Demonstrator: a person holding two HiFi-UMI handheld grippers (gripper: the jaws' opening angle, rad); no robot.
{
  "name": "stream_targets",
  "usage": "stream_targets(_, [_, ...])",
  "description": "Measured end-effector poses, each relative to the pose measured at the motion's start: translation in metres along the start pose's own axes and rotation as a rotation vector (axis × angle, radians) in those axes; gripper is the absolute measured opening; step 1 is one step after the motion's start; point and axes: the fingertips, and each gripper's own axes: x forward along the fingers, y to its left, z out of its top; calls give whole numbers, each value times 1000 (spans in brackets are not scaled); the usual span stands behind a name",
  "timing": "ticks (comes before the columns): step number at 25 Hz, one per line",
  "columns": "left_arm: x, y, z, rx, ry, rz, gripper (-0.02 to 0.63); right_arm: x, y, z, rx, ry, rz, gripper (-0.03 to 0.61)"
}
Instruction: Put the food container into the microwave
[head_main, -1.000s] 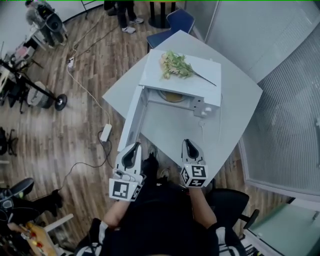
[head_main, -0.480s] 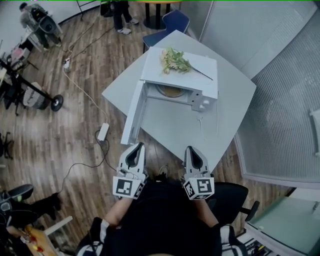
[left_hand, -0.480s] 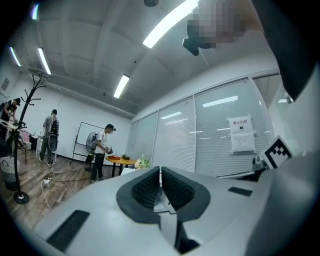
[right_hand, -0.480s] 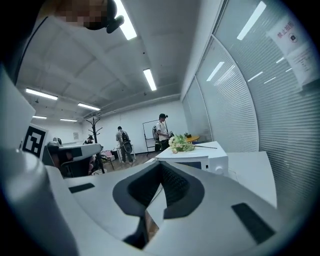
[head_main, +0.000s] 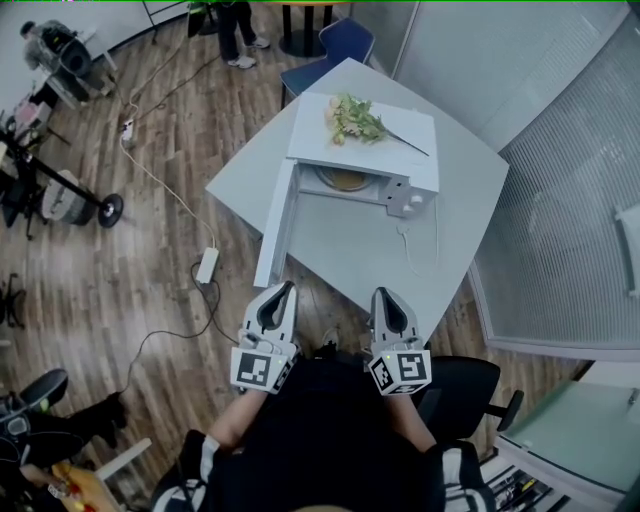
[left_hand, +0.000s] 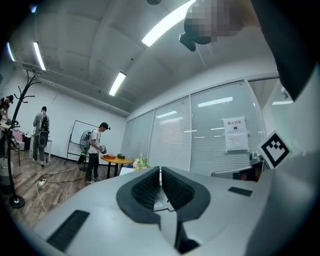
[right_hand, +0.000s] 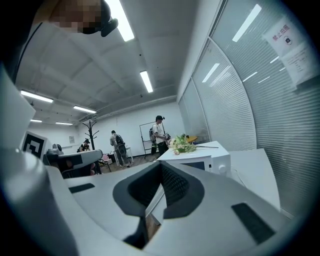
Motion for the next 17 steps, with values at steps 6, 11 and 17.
stream_targets(6, [-3, 6, 3, -6, -3, -16, 31, 0, 5, -1, 10, -3, -27, 21])
stream_targets(11, [-4, 6, 4, -9, -7, -18, 31, 1, 7, -4, 10, 1, -27, 21])
stream_targets(17, [-6, 8, 3, -10, 3, -25, 31, 1, 12, -3, -1, 5, -30, 21])
